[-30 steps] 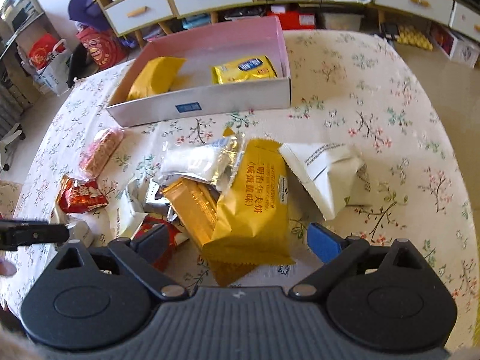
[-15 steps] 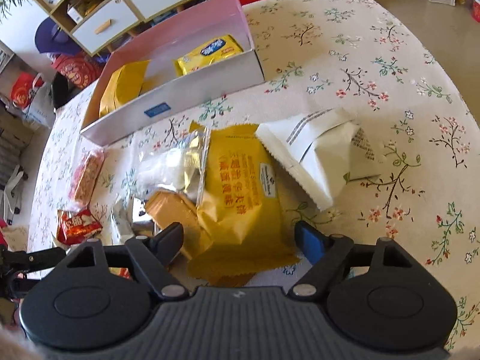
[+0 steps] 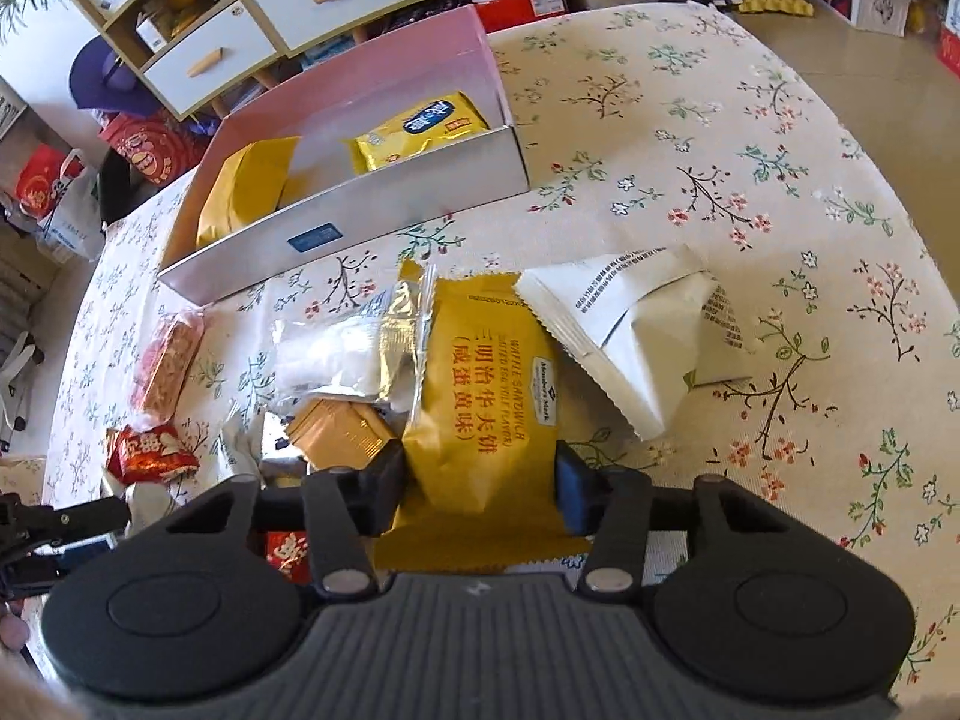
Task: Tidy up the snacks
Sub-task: 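Grasp the white pecan cookie packet with the left gripper while the right grasps the yellow sandwich biscuit packet, then carry both packets into the pink box and open both grippers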
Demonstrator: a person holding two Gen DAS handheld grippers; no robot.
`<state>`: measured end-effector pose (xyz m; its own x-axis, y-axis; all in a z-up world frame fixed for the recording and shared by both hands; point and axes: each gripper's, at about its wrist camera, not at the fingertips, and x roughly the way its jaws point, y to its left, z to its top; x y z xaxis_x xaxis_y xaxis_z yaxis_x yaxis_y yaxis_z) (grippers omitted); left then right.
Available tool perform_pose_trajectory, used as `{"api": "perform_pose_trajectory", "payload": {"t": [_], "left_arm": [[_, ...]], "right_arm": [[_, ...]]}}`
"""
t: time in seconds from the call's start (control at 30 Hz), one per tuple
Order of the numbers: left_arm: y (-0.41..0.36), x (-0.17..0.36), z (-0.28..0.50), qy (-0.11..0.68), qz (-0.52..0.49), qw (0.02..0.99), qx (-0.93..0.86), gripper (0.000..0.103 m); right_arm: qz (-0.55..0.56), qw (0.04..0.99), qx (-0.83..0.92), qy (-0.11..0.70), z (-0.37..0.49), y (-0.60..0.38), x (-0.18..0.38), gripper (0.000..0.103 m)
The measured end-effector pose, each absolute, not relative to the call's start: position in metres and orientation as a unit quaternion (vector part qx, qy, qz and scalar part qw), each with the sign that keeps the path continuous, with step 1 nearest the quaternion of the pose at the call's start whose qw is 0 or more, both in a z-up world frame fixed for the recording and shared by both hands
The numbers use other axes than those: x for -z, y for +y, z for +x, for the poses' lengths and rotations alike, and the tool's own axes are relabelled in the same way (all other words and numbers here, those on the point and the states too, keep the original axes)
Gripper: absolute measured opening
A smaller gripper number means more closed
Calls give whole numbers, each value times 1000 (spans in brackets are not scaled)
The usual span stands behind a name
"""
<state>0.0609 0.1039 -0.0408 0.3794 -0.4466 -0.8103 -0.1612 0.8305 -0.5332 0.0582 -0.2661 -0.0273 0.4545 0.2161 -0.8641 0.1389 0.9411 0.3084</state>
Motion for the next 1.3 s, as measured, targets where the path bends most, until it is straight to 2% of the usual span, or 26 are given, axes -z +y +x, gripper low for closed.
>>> {"api": "perform_pose_trajectory", "payload": {"t": [0.17, 0.27, 0.3, 0.33, 0.43, 0.53, 0.67, 0.8, 0.9, 1.0, 1.3], "left_arm": [[92, 32, 62, 552, -212, 798, 115, 46], [79, 24, 61, 545, -148, 816, 126, 60], [75, 22, 61, 544, -129, 819, 132, 73], [71, 20, 60, 543, -112, 820, 141, 80], [60, 18, 57, 534, -71, 827, 160, 89], [50, 21, 56, 528, -23, 833, 164, 92], [42, 33, 55, 528, 27, 834, 158, 92], [41, 42, 57, 527, 30, 835, 157, 90], [43, 43, 58, 523, 20, 836, 163, 71], [44, 39, 57, 522, 16, 838, 161, 60], [41, 15, 49, 498, -2, 846, 191, 56]], "right_arm": [[173, 835, -29, 522, 55, -266, 21, 38], [170, 837, -31, 519, 53, -265, 16, 37], [171, 837, -32, 519, 53, -265, 15, 37], [173, 837, -34, 518, 52, -266, 13, 37], [179, 839, -42, 513, 50, -268, 6, 37], [188, 839, -48, 508, 48, -270, 0, 37], [197, 838, -54, 506, 47, -272, -4, 37], [190, 844, -60, 498, 43, -269, -11, 37], [187, 848, -66, 492, 40, -267, -17, 37], [188, 850, -69, 487, 38, -267, -21, 37], [204, 859, -71, 464, 36, -276, -36, 37]]}}
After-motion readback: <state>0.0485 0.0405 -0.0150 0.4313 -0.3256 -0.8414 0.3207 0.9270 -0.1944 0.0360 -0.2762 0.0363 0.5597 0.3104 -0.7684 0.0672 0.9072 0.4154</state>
